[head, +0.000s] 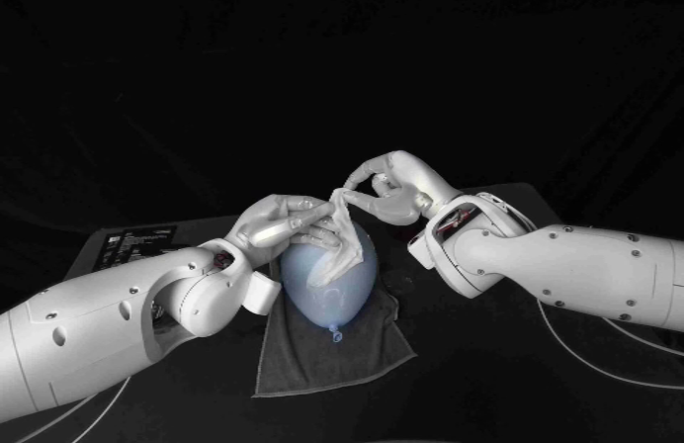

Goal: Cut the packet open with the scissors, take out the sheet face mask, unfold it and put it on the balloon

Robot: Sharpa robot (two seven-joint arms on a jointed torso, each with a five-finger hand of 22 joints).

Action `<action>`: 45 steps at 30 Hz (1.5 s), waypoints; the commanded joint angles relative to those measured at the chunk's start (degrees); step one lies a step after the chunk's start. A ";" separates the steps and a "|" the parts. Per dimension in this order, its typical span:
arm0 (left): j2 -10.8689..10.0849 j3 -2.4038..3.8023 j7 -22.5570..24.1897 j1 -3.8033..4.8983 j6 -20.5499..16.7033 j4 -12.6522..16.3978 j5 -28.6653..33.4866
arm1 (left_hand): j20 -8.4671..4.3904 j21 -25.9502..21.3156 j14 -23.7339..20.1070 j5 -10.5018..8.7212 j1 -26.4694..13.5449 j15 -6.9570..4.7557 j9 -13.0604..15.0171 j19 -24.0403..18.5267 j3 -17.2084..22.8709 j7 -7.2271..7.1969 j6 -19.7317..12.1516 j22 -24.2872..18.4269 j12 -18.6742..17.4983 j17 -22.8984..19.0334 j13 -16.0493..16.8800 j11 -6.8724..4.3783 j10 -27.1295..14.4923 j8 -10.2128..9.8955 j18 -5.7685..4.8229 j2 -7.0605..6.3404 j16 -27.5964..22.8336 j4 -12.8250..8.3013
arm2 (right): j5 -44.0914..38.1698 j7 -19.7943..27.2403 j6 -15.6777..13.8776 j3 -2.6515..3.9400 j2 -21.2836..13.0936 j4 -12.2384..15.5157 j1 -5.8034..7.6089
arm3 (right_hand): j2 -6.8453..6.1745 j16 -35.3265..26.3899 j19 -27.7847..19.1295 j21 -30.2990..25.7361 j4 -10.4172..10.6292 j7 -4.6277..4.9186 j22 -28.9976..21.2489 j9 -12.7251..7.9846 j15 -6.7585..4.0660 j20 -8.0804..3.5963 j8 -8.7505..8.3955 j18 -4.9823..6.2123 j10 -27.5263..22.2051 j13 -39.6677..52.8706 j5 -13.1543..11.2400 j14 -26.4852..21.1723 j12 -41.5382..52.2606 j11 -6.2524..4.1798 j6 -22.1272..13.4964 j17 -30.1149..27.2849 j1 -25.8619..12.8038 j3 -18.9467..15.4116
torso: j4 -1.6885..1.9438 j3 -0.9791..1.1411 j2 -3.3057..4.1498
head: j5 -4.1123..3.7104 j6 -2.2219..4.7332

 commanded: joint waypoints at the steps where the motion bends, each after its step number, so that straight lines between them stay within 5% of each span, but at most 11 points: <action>1: 0.05 0.06 0.40 0.04 1.12 0.05 1.06 | 0.10 -0.35 -0.03 0.07 0.91 -0.45 0.41 0.66 -0.74 -0.70 0.25 -0.10 0.40 0.38 0.17 -0.78 0.66 0.67 0.72 -1.39 0.42 -0.78 | -0.91 -0.30 0.59 0.04 0.11 -0.02 0.03 | 0.05 0.20 0.61 -0.18 -0.01 0.03 10.86 1.22 -0.25 -0.08 0.20 0.16 6.07 15.02 0.17 5.96 0.16 -0.37 0.41 15.09 0.14 0.47 | 0.00 0.01 0.01 | 0.03 -0.05; 9: 0.00 0.06 0.19 0.04 0.86 -0.07 2.62 | -0.55 -0.04 0.19 0.07 3.37 -0.94 1.65 1.94 -2.25 -1.43 0.82 -0.01 0.69 1.32 0.19 -1.46 1.82 2.49 0.66 -3.02 0.99 -3.24 | -0.92 -0.35 0.58 0.04 0.14 -0.06 0.03 | 0.05 0.20 0.61 -0.18 -0.01 0.03 10.86 1.22 -0.25 -0.08 0.20 0.16 6.07 15.02 0.17 5.96 0.16 -0.37 0.41 15.09 0.14 0.47 | -0.01 0.01 -0.01 | 0.09 -0.14; 22: -0.09 0.05 0.21 0.04 2.62 -0.03 3.64 | -0.31 -0.78 -1.21 0.09 3.71 -0.26 1.77 1.08 -1.04 -0.18 -1.60 -0.33 -0.76 1.67 -0.58 -0.44 0.43 1.94 0.45 0.21 0.27 -2.06 | -0.83 -0.24 0.78 0.04 0.18 -0.18 0.03 | -0.02 0.20 0.48 -0.54 -0.04 0.05 10.77 1.27 -0.24 -0.08 0.24 0.22 5.91 14.82 0.16 5.96 -0.12 -0.35 0.31 15.09 0.03 0.55 | 0.02 -0.01 0.00 | 0.01 -0.18; 24: -0.10 0.05 0.25 0.04 2.59 -0.05 3.80 | -0.30 -0.79 -1.23 0.08 3.70 -0.24 1.77 1.07 -1.02 -0.17 -1.61 -0.34 -0.77 1.68 -0.59 -0.43 0.43 1.94 0.45 0.25 0.26 -2.02 | -0.19 0.35 0.93 0.03 0.16 -0.18 0.03 | -1.11 0.20 -0.10 -2.05 -0.61 0.28 10.36 1.29 -0.11 -0.03 -0.04 0.50 3.99 12.44 0.15 5.96 -3.41 -0.17 -0.96 15.09 -0.18 0.43 | 0.02 0.00 -0.03 | 0.03 -0.15; 25: -0.11 0.05 0.26 0.04 2.56 -0.06 3.87 | -0.28 -0.81 -1.24 0.08 3.65 -0.23 1.79 1.05 -1.04 -0.19 -1.59 -0.35 -0.74 1.69 -0.58 -0.44 0.50 1.97 0.44 0.23 0.26 -1.98 | 0.11 0.60 0.97 0.03 0.15 -0.18 0.03 | -1.48 0.20 -0.31 -2.59 -0.62 0.52 10.21 1.20 -0.01 0.01 -0.33 0.60 3.39 11.73 0.13 5.96 -4.41 0.00 -1.60 15.09 -0.47 0.25 | 0.01 0.00 -0.03 | 0.05 -0.15; 29: -0.13 0.05 0.27 0.04 2.31 -0.12 4.31 | -0.23 -0.87 -1.26 0.08 3.54 -0.23 1.87 1.02 -1.11 -0.29 -1.45 -0.38 -0.65 1.77 -0.56 -0.51 0.77 2.10 0.45 0.14 0.27 -1.85 | 1.60 2.46 0.92 0.01 -0.15 -0.04 0.02 | -5.62 0.20 -3.47 -10.00 1.47 4.41 8.24 -1.06 2.78 1.80 -5.46 1.56 -5.30 3.00 0.08 5.96 -17.16 3.28 -8.81 15.09 -5.03 -2.94 | 0.00 -0.01 -0.03 | 0.11 -0.16; 32: -0.16 0.04 0.24 0.04 2.21 -0.15 4.61 | -0.21 -0.90 -1.26 0.08 3.47 -0.25 1.93 1.02 -1.14 -0.35 -1.33 -0.39 -0.58 1.82 -0.55 -0.57 0.96 2.21 0.46 0.09 0.28 -1.78 | 2.45 3.45 0.92 0.00 -0.74 0.28 0.02 | -6.64 0.20 -4.38 -11.82 2.24 5.30 7.77 -1.81 3.76 2.64 -7.35 1.84 -6.99 1.43 0.20 5.96 -19.18 4.29 -10.81 15.09 -5.77 -4.55 | 0.01 -0.01 -0.02 | 0.25 -0.15; 40: -0.30 0.04 0.14 0.04 2.34 -0.12 5.34 | -0.10 -1.07 -1.50 0.09 3.12 -0.17 1.96 0.89 -1.04 -0.23 -1.43 -0.47 -0.69 1.92 -0.62 -0.48 0.95 2.20 0.45 0.29 0.19 -1.26 | 3.92 3.24 -1.14 -0.02 -3.91 2.33 0.01 | -4.19 0.20 -3.79 -10.41 3.15 5.11 8.19 -1.73 3.81 3.34 -7.25 1.86 -6.32 1.68 0.19 5.96 -18.03 4.17 -8.72 15.09 -4.36 -4.49 | -0.03 -0.01 0.00 | 0.64 -0.03; 45: -0.41 0.04 0.09 0.04 2.49 -0.02 5.48 | -0.04 -1.16 -1.60 0.09 2.98 -0.13 1.95 0.82 -0.99 -0.19 -1.51 -0.52 -0.76 1.96 -0.66 -0.43 0.89 2.17 0.45 0.36 0.15 -1.02 | 4.00 2.54 -3.17 -0.11 -5.73 4.93 -0.19 | -2.70 0.20 -1.99 -6.49 2.41 3.23 9.26 -0.83 2.53 2.73 -4.92 1.35 -3.20 4.39 0.20 5.96 -13.74 2.60 -4.18 15.09 -2.18 -3.33 | -0.04 0.04 0.02 | 0.86 0.08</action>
